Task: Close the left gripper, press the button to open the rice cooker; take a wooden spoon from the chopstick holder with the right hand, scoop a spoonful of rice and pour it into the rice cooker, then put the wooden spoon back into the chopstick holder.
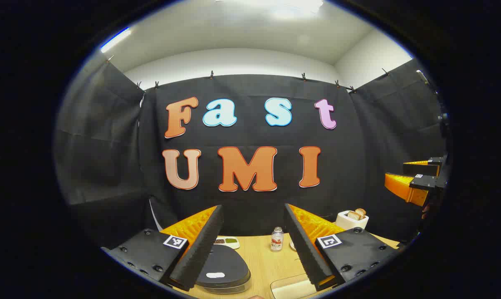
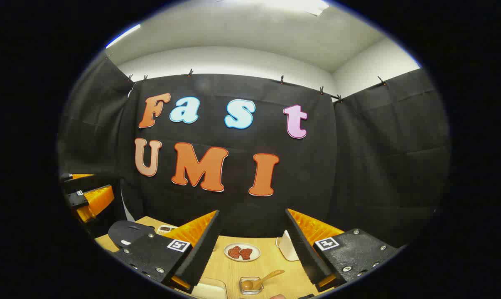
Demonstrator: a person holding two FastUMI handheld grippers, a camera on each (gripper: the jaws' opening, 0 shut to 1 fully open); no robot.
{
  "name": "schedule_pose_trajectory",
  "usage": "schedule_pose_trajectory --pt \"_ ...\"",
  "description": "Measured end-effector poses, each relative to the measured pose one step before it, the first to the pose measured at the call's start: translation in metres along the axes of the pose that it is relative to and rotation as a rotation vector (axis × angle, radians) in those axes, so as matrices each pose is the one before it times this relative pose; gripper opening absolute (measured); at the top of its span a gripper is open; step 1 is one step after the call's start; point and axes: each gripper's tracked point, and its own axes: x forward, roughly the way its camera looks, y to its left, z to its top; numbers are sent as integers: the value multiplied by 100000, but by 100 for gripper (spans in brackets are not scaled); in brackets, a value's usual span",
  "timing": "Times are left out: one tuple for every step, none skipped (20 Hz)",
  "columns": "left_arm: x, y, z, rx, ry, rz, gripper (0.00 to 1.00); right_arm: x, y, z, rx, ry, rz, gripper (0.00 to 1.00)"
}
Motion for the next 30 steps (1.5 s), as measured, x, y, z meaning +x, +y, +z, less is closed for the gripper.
schedule_pose_trajectory --pt "-6 127 -53 273 2 20 100 70 193 94 266 -132 110 93" --pt "-1 169 79 -18 -247 -100 100 85 292 98 94 -133 500 93" --pt "-23 200 40 -253 -63 -29 100 51 167 58 -4 -128 36 94" --pt "98 116 123 -68 -358 68 95 26 109 74 98 -76 365 93" --pt "27 322 164 59 -223 373 98 -11 302 100 121 -145 469 93" --pt "91 199 -45 -136 -217 219 100 83 128 68 101 -142 404 94" --pt "-10 31 98 -635 -117 -31 100 -62 241 60 -99 -359 457 94" --pt "-80 88 114 -652 68 -288 98 39 32 215 -296 -447 60 94" --pt "71 26 -9 -473 -41 -283 98 232 -97 131 -158 -289 22 94" --pt "28 15 150 197 -317 -36 98 35 98 65 114 -343 227 93" --pt "-96 76 19 290 -275 160 100 -252 -91 84 318 -234 186 93" --pt "-75 -75 67 258 -161 182 100 -21 30 82 355 -112 437 94" --pt "-74 -172 -99 201 -83 162 100 123 -83 -242 154 -14 230 90" --pt "-54 -212 20 437 -254 73 100 81 -139 -33 82 -68 464 94" --pt "-26 -176 23 731 65 218 100 84 -185 -106 -14 -11 433 94" --pt "12 -255 163 993 -577 213 100 119 -200 -174 126 115 675 94" --pt "3 -159 131 717 -484 441 100 58 -43 -89 54 71 898 94" --pt "-71 -191 -79 387 -120 502 100 67 -271 -180 67 82 577 94" --pt "-92 -339 74 201 -58 745 98 93 -474 -143 -232 -38 695 94" --pt "49 -319 -43 52 213 807 98 123 -396 -146 -327 -17 226 94" --pt "33 -277 12 -122 131 597 95 172 -365 -234 -43 69 565 94" --pt "-49 -262 -126 -107 196 945 98 77 -461 -226 169 74 643 94" --pt "-9 -109 -161 169 376 1465 95 149 -411 -346 377 315 718 94" --pt "56 -19 -154 -31 497 1685 98 158 -440 -207 239 330 632 94" --pt "53 -125 -149 -311 633 1394 98 48 -733 -337 212 309 123 93" --pt "-2 -414 -120 -1064 434 987 98 198 -579 -203 200 276 621 94" --pt "129 -170 -28 -250 205 891 100 75 -545 -339 191 43 248 94" --pt "102 91 -189 820 247 1876 98 122 -544 -291 85 69 367 94" --pt "136 18 -82 1018 -13 1043 96 211 -539 -410 107 293 425 94" --pt "62 -29 -82 859 363 1021 96 232 -370 -462 274 553 515 94"
